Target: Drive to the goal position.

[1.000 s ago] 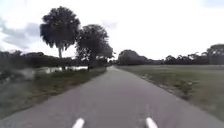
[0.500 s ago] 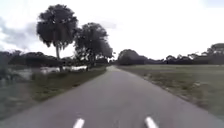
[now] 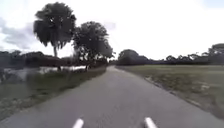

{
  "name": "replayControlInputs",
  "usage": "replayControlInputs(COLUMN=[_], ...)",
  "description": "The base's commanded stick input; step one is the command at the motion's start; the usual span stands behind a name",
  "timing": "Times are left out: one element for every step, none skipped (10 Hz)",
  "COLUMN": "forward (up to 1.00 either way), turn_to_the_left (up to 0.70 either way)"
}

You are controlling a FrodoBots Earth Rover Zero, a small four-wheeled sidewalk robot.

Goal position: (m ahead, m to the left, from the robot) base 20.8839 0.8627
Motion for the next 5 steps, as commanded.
replayControlInputs(forward=[0.85,0.85,0.85,0.85,0.85], turn_to_the_left=[0.0,0.0,0.0,0.0,0.0])
